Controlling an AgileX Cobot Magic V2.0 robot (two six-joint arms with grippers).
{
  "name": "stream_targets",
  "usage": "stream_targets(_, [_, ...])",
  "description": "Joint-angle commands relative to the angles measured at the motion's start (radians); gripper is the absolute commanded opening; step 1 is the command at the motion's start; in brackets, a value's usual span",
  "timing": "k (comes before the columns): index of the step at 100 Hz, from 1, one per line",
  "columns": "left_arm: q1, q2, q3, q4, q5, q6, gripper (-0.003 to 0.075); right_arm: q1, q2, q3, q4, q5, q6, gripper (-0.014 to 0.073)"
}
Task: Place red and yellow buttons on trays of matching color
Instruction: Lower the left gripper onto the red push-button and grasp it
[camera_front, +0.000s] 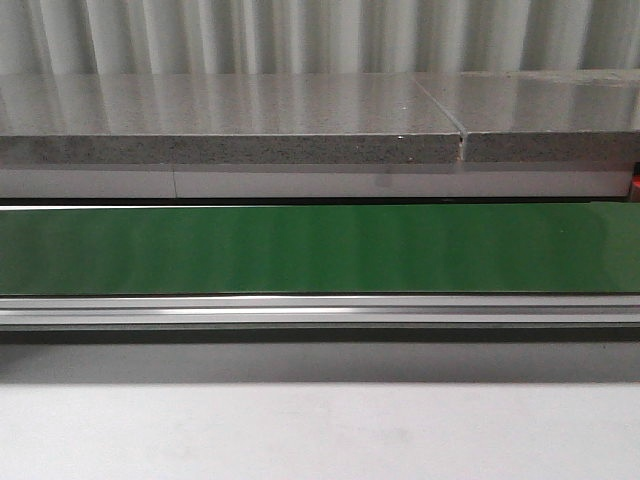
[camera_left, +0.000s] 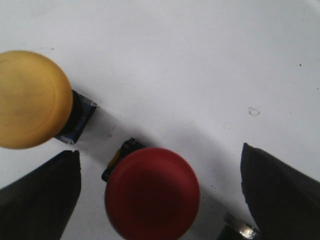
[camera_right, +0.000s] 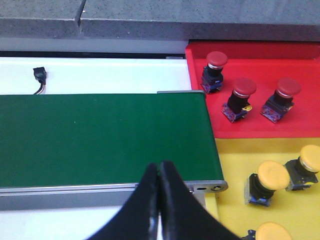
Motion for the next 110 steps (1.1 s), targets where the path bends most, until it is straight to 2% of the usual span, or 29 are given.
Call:
stream_targets(1, [0.003, -0.049, -0.028, -0.008, -0.04, -0.013, 0.06, 0.002, 0.004, -0.026, -0.005, -0.077, -0.011, -0.012])
stream_targets(9, [0.003, -0.049, -0.028, -0.008, -0.04, -0.013, 0.0522, 0.002, 0.004, -0.026, -0.005, -0.077, -0.011, -0.012])
stream_targets(33, [0.003, -0.064, -0.028, -0.013, -0.029, -0.013, 0.0118, 0.002, 0.004, -0.026, -0.005, -0.077, -0.011, -0.012])
stream_targets(44, [0.001, -0.102, -0.028, -0.017, -0.021, -0.013, -0.0014, 0.002, 0.004, -0.026, -0.005, -0.077, -0.011, -0.012])
stream_targets(65, [0.001, -0.235, -0.028, -0.02, 0.001, 0.042, -0.002, 0.002, 0.004, -0.026, -0.005, -0.077, -0.011, -0.012])
stream_targets(92, [0.001, -0.407, -0.028, -0.047, 0.15, 0.205, -0.002, 0.002, 0.004, -0.026, -0.005, -0.077, -0.011, -0.012])
stream_targets(110, [0.001, -0.457, -0.019, -0.191, 0.243, 0.356, -0.002, 0.002, 0.004, -0.026, -0.005, -0.076, -0.011, -0.012])
